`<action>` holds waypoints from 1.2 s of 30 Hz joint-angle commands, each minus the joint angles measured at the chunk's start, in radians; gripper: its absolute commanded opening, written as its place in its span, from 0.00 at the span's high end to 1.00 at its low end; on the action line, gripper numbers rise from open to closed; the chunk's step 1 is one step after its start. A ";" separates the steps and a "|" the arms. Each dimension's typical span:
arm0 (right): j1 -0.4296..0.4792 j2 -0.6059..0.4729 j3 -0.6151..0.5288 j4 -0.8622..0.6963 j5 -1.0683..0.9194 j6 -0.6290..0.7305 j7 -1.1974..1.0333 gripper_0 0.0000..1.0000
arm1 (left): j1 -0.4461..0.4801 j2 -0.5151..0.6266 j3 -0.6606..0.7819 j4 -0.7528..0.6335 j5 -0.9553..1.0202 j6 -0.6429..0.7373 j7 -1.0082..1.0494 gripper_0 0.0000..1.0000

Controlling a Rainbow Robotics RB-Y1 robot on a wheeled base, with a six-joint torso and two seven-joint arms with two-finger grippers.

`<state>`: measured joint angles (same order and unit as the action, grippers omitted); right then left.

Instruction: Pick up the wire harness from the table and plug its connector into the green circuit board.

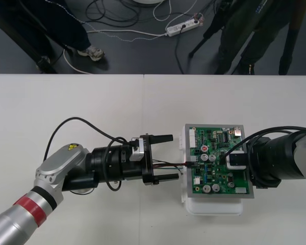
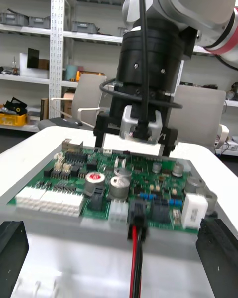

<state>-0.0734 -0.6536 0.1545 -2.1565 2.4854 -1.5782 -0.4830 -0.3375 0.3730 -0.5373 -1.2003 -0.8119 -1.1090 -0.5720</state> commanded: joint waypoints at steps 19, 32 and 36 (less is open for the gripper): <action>-0.083 -0.225 -0.185 0.079 -0.421 0.007 0.084 0.00 | 0.097 0.374 0.134 -0.193 0.019 -0.006 0.057 0.00; -0.083 -0.274 -0.352 0.190 -0.849 0.007 0.095 0.00 | 0.132 0.541 0.249 -0.312 0.034 -0.086 0.256 0.00; -0.083 -0.278 -0.359 0.198 -0.941 0.007 0.100 0.00 | 0.129 0.549 0.293 -0.321 0.016 -0.124 0.323 0.00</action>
<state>-0.1306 -0.8868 -0.1688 -1.9567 1.5912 -1.5769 -0.4183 -0.2175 0.8786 -0.3011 -1.4844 -0.7908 -1.1434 -0.2901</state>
